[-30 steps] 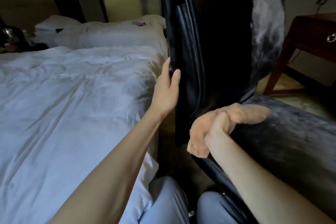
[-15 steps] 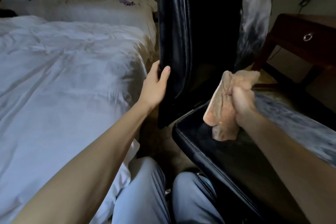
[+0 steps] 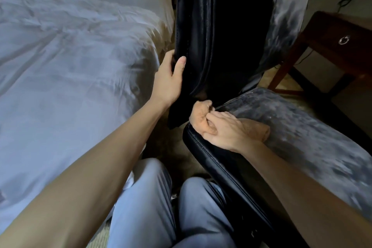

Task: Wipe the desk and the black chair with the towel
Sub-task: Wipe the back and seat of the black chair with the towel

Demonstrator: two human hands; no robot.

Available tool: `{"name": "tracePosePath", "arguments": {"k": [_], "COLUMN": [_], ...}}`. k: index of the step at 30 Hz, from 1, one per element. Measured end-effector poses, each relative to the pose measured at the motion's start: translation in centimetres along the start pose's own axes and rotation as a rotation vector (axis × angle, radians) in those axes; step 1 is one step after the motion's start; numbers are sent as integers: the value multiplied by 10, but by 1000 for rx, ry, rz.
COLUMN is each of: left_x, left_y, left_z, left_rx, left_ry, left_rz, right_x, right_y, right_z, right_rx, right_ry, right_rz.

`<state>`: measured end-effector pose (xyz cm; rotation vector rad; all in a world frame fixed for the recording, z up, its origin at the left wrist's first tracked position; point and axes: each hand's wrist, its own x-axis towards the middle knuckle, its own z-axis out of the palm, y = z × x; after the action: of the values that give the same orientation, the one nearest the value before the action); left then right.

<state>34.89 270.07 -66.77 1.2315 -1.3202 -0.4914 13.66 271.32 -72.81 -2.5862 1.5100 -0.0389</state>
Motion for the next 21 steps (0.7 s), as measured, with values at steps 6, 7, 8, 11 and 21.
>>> {"name": "tracePosePath", "arguments": {"k": [6, 7, 8, 11, 21], "left_x": [-10, -12, -14, -28, -132], "left_y": [2, 3, 4, -3, -34], "left_z": [10, 11, 13, 16, 40], "left_rx": [50, 58, 64, 69, 251], "left_ry": [75, 75, 75, 133, -56], "left_rz": [-26, -39, -46, -57, 441], "right_x": [-25, -25, -24, -22, -14], "right_y": [-18, -16, -12, -3, -2], "right_z": [-15, -24, -33, -42, 7], "right_rx": [35, 57, 69, 55, -82], "right_ry": [29, 104, 193, 286, 156], "right_rz": [-185, -138, -83, 67, 17]}}
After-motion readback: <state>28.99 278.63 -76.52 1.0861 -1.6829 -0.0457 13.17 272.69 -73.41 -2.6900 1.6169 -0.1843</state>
